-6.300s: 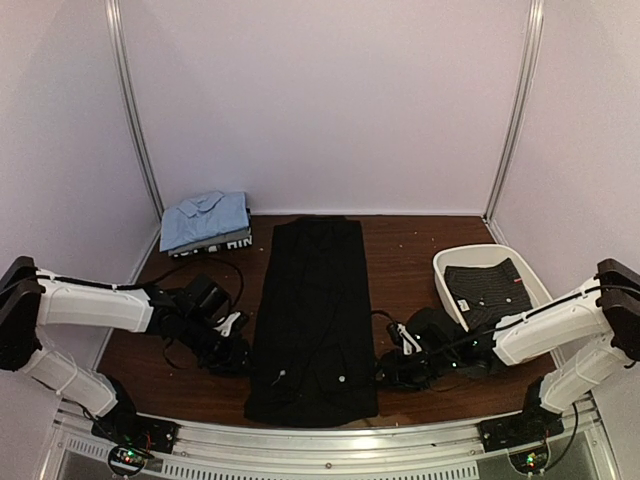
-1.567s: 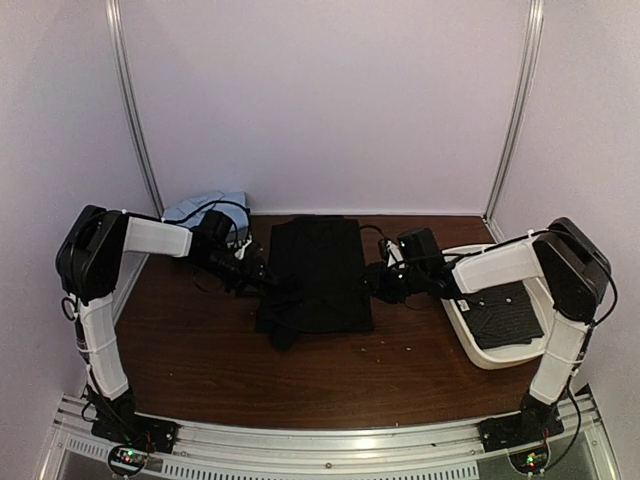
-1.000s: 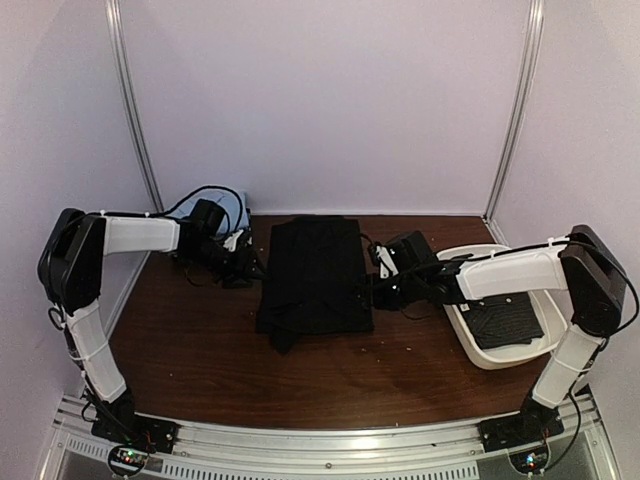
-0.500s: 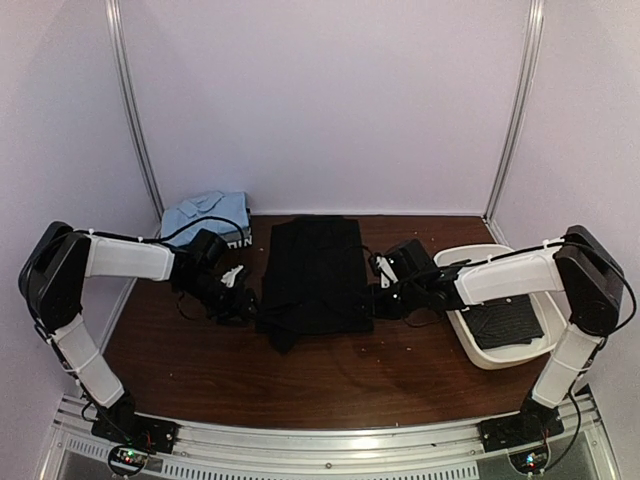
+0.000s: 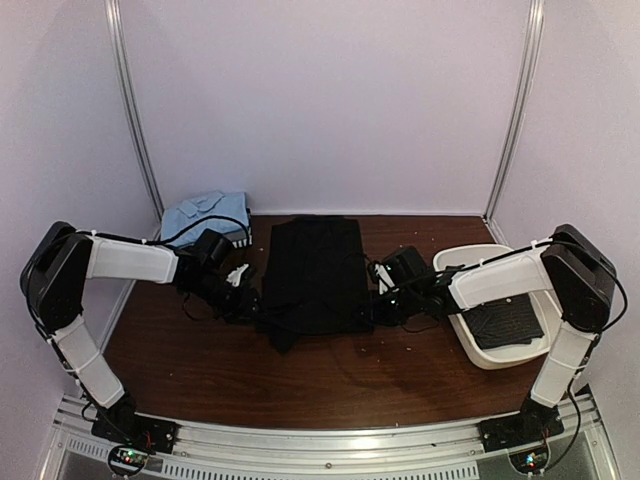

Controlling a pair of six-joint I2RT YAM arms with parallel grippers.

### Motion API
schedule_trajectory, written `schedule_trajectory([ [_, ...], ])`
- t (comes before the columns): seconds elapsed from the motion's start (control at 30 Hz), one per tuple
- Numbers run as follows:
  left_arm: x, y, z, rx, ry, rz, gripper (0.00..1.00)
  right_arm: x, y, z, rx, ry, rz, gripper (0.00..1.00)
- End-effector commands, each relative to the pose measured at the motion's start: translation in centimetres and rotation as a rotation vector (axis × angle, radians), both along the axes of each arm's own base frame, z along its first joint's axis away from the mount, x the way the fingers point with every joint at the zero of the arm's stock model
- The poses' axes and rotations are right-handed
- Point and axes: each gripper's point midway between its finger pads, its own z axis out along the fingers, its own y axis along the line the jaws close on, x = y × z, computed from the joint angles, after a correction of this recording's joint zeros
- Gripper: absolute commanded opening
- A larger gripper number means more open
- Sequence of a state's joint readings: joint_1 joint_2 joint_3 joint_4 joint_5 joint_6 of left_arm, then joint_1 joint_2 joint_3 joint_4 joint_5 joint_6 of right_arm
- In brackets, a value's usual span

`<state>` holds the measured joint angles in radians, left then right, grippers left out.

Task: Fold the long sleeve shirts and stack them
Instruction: Smooth out the 2/3-rectangle-folded shirt at the center of the board.

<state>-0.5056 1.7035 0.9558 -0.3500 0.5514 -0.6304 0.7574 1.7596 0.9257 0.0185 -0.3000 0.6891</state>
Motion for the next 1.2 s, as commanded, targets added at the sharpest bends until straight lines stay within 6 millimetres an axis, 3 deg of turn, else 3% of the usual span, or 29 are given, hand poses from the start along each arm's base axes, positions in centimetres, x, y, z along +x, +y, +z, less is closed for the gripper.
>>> schedule_trajectory([
  [0.0,1.3,-1.1,1.1,-0.039,-0.045,-0.004,0.33,-0.1,0.6,-0.3,0.025,0.008,0.003,0.41],
  [0.17,1.5,-1.5,1.5,-0.049,-0.048,-0.009,0.13,0.0,-0.3,-0.6,-0.019,0.001,-0.024,0.41],
  [0.43,1.7,-1.7,1.8,-0.056,-0.052,-0.008,0.02,-0.1,-0.3,-1.4,-0.046,0.008,-0.025,0.43],
  [0.53,1.9,-1.9,2.1,-0.062,-0.056,-0.008,0.02,-0.2,0.4,-1.0,-0.032,0.005,-0.013,0.37],
  [0.7,2.6,-2.2,2.6,-0.072,-0.066,0.002,0.00,0.5,1.2,0.4,-0.008,-0.020,-0.010,0.17],
  [0.8,3.3,-2.6,2.9,-0.078,-0.071,0.009,0.00,1.4,1.8,1.5,0.009,-0.046,-0.014,0.08],
  [0.97,6.1,-3.0,3.5,-0.089,-0.093,0.042,0.00,3.6,2.2,2.6,0.025,-0.076,-0.040,0.03],
  [1.17,10.9,-2.2,2.7,-0.108,-0.093,0.140,0.00,8.8,1.2,2.8,0.063,-0.087,-0.120,0.01],
])
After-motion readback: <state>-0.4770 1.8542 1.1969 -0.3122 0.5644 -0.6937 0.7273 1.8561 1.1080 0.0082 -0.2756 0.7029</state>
